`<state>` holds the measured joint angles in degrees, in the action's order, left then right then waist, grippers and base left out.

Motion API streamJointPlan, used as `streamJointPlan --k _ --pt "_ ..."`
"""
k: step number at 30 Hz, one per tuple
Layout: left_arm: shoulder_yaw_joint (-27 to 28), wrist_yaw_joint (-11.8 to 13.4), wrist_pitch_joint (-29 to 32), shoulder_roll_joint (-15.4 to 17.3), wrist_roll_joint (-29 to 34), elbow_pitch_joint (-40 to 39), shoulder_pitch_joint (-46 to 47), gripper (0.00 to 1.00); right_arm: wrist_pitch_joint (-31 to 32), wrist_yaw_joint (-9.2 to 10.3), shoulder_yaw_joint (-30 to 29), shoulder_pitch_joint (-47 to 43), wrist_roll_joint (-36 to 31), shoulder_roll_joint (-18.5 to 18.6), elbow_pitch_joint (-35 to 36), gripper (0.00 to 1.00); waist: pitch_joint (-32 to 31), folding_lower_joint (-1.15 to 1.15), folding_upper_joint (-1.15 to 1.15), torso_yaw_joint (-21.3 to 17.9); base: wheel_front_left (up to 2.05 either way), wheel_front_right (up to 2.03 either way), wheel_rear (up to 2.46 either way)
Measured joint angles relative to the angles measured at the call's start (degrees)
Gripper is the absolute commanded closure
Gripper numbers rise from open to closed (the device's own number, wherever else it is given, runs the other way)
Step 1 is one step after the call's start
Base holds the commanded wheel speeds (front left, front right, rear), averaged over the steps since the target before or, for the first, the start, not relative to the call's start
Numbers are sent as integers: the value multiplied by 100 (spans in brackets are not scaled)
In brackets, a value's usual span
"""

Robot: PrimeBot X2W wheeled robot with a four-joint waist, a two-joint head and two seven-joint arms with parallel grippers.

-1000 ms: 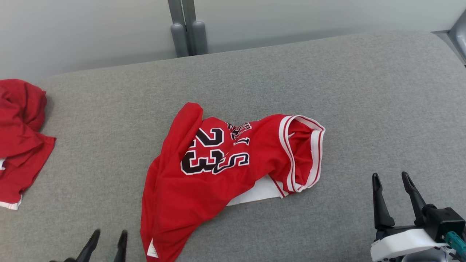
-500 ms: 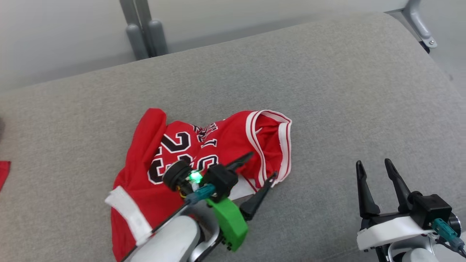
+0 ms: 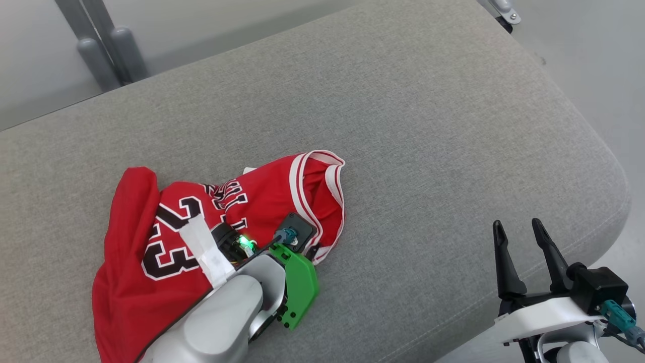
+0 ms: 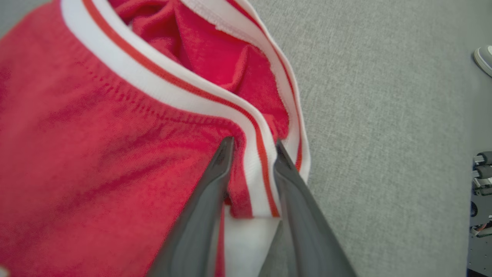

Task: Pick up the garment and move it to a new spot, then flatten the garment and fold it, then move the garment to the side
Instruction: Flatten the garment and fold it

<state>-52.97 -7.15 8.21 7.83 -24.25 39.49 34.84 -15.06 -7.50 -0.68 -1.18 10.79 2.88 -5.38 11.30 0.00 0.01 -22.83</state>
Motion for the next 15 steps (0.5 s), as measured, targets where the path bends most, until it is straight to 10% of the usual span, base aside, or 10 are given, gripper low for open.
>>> streamJointPlan --k 9,15 --pt "960 16 -357 -476 -1723 -589 20 100 0 0 -51 -19 1 2 11 0 14 0 0 -89 0 0 0" --pt "1459 766 -385 -495 -3698 -1006 433 100 0 0 188 192 9 -3 -7 0 126 0 0 -196 0 0 0"
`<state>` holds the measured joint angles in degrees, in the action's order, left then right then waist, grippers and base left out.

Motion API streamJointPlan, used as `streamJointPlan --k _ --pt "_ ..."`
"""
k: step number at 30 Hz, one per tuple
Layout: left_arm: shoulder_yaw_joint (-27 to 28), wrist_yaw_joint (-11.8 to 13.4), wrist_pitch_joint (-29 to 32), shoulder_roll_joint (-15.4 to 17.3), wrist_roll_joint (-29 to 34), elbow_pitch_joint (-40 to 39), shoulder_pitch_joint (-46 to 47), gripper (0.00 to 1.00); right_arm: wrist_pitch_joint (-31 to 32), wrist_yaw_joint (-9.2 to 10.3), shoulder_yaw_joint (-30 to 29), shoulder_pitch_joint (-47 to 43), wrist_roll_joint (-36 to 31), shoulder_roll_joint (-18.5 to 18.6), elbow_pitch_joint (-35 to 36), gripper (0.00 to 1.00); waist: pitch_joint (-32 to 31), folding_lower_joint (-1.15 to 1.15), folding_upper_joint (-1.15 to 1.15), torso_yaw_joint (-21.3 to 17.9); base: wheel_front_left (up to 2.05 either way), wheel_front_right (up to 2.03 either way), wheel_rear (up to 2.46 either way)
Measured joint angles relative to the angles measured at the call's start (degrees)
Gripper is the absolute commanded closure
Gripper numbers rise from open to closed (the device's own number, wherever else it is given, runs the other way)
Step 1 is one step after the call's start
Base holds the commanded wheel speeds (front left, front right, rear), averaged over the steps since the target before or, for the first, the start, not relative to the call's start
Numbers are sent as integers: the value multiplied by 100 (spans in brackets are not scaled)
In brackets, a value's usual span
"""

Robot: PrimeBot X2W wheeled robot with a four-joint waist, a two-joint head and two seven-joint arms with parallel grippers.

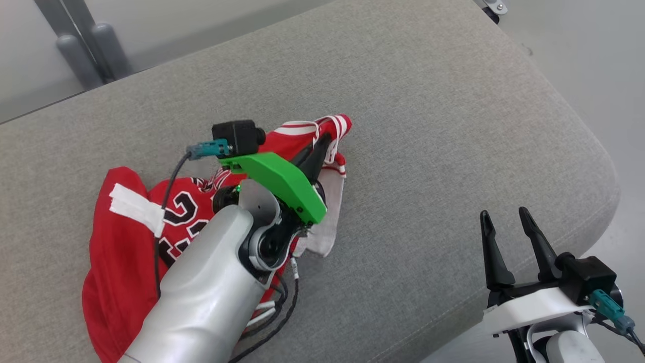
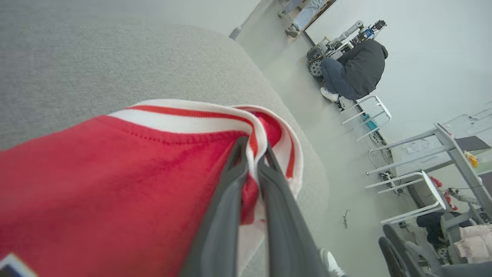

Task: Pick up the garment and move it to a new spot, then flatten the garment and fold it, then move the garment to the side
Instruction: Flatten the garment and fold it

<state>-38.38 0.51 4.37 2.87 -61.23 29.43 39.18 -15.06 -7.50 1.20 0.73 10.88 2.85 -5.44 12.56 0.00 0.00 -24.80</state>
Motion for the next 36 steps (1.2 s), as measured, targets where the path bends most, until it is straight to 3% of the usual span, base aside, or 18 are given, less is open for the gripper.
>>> streamJointPlan --k 4,6,7,8,12,15,19,23,28,32,36 --pt "-204 630 -441 -2 -1499 -148 252 100 0 0 100 48 81 2 -64 0 82 0 0 -161 0 0 0" --pt "-346 720 -803 -7 -1938 -126 419 100 0 0 109 58 133 3 -88 0 121 0 0 -233 0 0 0" --pt "-382 745 -1014 -11 -2315 -114 463 78 0 0 116 60 159 4 -104 0 141 0 0 -272 0 0 0" --pt "-435 758 -1155 -12 -2554 -68 488 1 0 0 134 60 172 5 -118 0 155 0 0 -300 0 0 0" --pt "-1325 762 -1551 -5 -2123 414 957 0 0 0 77 59 224 1 -131 0 224 0 0 -370 0 0 0" --pt "-1976 535 -1626 0 -1391 552 1179 0 0 0 -76 -4 215 5 -120 0 231 0 0 -310 0 0 0" --pt "-2308 502 -1855 437 -590 318 1216 0 0 1 -267 -100 115 3 -87 0 187 0 0 -140 0 0 0" --pt "-2083 975 -1933 1196 -27 -413 811 0 0 0 -366 -190 -33 0 -34 0 80 0 0 128 0 0 0" --pt "-1269 1722 -1940 2058 392 -1825 -713 0 0 0 -435 -236 -156 -1 85 0 -85 0 0 493 0 0 0" --pt "-797 2126 -1940 2416 371 -2728 -2191 0 0 1 -527 -319 -220 1 137 0 -176 0 0 789 0 0 0" --pt "-861 2194 -1930 2471 71 -3181 -3177 0 0 0 -504 -414 -270 -2 132 0 -224 0 0 1079 0 0 0"
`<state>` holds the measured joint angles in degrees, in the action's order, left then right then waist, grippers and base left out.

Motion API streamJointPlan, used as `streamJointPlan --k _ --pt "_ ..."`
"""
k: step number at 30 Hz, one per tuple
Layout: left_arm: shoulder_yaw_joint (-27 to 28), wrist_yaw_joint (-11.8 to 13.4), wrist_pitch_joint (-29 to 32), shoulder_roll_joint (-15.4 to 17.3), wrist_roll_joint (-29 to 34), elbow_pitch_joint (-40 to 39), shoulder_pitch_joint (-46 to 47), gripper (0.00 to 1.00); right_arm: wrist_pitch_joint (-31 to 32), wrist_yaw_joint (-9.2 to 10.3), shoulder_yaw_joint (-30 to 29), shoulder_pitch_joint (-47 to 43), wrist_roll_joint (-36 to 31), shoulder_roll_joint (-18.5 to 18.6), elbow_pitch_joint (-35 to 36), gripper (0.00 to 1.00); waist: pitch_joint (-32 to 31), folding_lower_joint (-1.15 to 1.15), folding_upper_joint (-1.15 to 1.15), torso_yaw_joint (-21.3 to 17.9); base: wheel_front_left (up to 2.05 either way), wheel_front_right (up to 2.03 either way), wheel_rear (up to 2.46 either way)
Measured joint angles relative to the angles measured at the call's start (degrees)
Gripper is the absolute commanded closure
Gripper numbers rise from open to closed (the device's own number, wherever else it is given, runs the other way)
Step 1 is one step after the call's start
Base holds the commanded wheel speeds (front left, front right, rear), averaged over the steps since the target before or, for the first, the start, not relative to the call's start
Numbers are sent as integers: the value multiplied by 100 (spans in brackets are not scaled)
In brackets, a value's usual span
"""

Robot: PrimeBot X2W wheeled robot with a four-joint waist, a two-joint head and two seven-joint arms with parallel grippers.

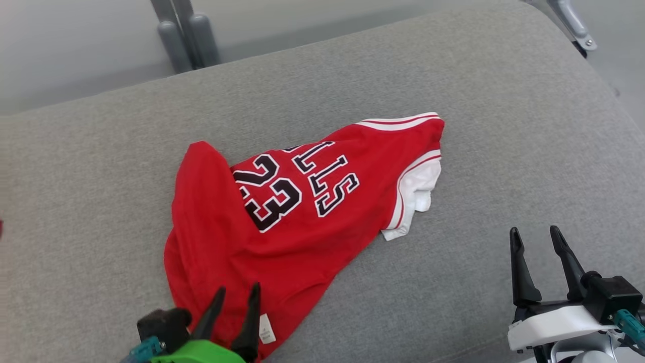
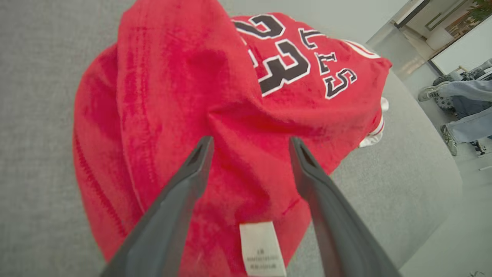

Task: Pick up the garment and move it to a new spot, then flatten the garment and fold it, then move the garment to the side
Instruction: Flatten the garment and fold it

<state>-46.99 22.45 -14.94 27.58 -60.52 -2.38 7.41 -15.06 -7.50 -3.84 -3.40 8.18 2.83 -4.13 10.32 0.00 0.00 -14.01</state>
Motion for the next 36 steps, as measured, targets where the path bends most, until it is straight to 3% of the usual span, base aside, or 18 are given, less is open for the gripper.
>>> streamJointPlan --k 11,29,30,31,32,33,34,35,36 --pt "-458 153 308 -91 75 332 -237 0 0 0 166 88 -111 1 -29 0 -11 0 0 602 0 0 0" --pt "-372 226 312 -154 -60 458 -365 2 0 0 148 86 -126 2 -52 0 59 0 0 608 0 0 0" --pt "-378 223 321 -144 -60 449 -365 10 0 0 153 86 -127 2 -54 0 62 0 0 608 0 0 0" --pt "-376 188 321 -143 -68 428 -365 25 0 0 154 86 -126 2 -57 0 64 0 0 609 0 0 0" --pt "-379 143 331 -154 -98 408 -363 53 0 0 156 87 -126 2 -57 0 68 0 0 610 0 0 0" --pt "-400 114 337 -159 -96 402 -360 59 0 1 160 88 -126 2 -57 0 75 0 0 609 0 0 0" --pt "-404 71 337 -178 -97 408 -352 91 0 0 165 91 -126 2 -58 0 85 0 0 607 0 0 0" --pt "-401 21 359 -203 -102 425 -327 100 0 0 176 104 -126 2 -60 0 97 0 0 604 0 0 0" --pt "-414 -33 379 -221 -104 459 -291 100 0 0 191 126 -125 2 -63 0 107 0 0 596 0 0 0"
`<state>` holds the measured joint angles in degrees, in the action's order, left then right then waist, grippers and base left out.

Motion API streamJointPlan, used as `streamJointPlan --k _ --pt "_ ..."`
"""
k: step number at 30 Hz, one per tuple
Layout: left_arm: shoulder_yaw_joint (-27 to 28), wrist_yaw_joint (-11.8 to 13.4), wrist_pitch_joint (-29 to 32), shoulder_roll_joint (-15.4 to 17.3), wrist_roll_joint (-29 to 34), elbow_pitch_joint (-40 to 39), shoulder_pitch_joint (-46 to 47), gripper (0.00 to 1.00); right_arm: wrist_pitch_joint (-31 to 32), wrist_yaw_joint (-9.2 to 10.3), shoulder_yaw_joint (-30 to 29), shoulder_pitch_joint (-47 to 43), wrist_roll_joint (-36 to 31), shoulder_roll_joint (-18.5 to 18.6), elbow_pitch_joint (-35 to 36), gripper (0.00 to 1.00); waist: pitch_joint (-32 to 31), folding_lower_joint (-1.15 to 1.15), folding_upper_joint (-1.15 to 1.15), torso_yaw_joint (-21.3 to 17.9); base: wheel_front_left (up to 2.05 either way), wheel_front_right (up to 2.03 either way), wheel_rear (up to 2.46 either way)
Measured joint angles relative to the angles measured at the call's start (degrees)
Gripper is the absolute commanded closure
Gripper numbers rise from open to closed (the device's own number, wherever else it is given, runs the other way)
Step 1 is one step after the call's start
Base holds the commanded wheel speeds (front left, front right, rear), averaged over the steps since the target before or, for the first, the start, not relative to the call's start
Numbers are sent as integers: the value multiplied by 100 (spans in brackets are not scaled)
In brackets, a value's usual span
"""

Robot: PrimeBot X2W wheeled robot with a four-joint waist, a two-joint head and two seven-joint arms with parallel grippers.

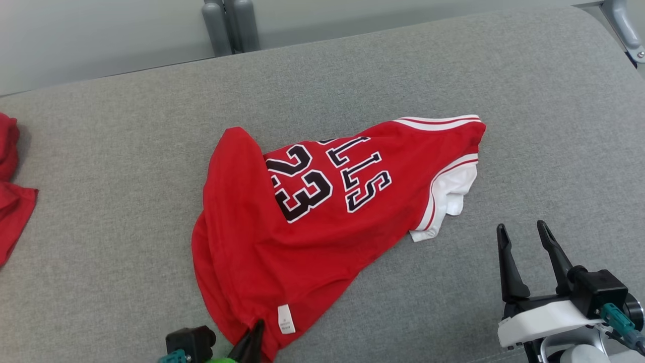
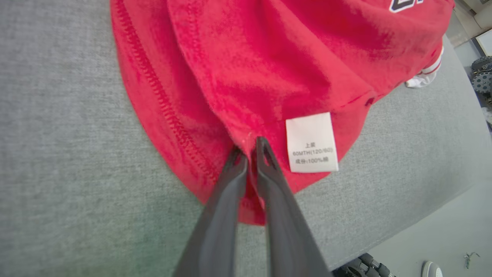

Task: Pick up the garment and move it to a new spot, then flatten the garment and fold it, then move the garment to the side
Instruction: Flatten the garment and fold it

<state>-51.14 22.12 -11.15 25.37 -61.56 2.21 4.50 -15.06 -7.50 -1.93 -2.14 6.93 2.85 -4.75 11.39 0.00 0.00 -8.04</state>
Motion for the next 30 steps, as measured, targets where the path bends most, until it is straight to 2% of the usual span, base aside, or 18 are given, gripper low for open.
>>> streamJointPlan --k 2,7,11,17,23,26,30 --pt "105 -96 -9 -88 -143 96 52 100 0 0 29 21 3 1 -10 0 14 0 0 -25 0 0 0" --pt "416 -410 -66 -10 -319 145 252 100 0 0 -35 42 49 0 -19 0 30 0 0 -157 0 0 0" --pt "823 -658 -56 349 -412 -185 688 100 0 0 -10 26 58 -4 -82 0 13 0 0 -267 0 0 0" --pt "1193 -892 621 1171 -335 -655 1761 100 0 0 -9 14 182 -2 -167 0 -59 0 0 -521 0 0 0" --pt "1347 -1115 1437 1526 -126 -477 3264 100 0 0 9 47 356 1 -229 0 -96 0 0 -860 0 0 0" --pt "1319 -1335 1669 1501 40 -144 3938 100 0 0 13 61 461 1 -268 0 -81 0 0 -1047 0 0 0" --pt "1211 -1807 1571 1239 283 327 4623 100 0 0 -15 -1 581 3 -336 0 -25 0 0 -1243 0 0 0"
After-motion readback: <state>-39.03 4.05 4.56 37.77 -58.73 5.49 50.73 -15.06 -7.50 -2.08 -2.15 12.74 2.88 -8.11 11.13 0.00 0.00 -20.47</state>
